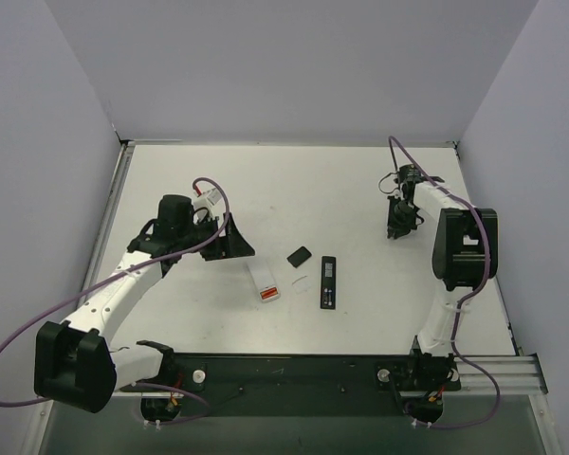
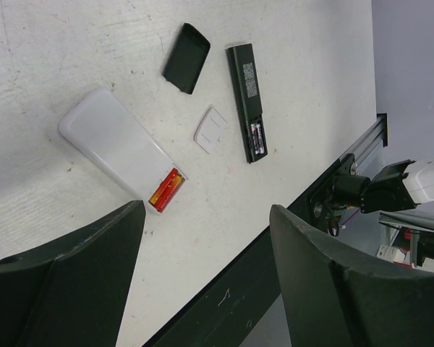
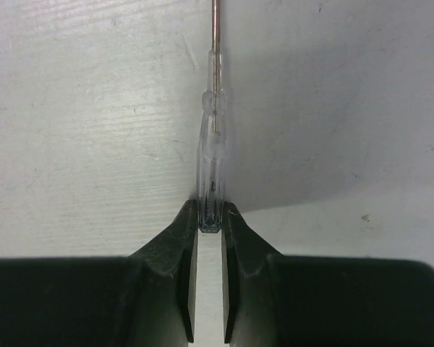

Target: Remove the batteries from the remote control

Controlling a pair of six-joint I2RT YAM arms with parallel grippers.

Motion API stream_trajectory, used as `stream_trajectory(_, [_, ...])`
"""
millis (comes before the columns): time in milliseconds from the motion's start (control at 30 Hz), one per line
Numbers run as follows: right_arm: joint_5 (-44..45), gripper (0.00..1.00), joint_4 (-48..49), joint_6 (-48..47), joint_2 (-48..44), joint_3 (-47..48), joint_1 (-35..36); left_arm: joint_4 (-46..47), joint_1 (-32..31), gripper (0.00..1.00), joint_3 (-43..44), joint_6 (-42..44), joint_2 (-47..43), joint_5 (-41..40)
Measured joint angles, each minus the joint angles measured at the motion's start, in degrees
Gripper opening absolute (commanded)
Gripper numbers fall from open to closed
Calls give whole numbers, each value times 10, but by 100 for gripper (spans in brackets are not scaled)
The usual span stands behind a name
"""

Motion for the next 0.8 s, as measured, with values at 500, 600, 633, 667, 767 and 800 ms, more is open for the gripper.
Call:
stream_trajectory(500, [-156,0,64,19,-307,-237,162,18,0,70,-4,-21,3,16])
stream_trajectory(600, [-184,0,75,19,-363,-250,217,45,-1,69,-4,-47,4,31])
stream_trajectory(633, [-189,0,77,22,-380,-254,236,56,-1,66,-4,-56,5,36])
stream_trajectory(667, [-193,0,80,25,-395,-258,256,67,-2,65,-4,-66,7,42])
stream_trajectory(767, [-207,0,91,38,-426,-268,309,101,-6,64,-2,-99,24,57])
stream_trajectory(800, [-212,0,99,45,-435,-274,326,113,-9,64,-1,-110,31,61])
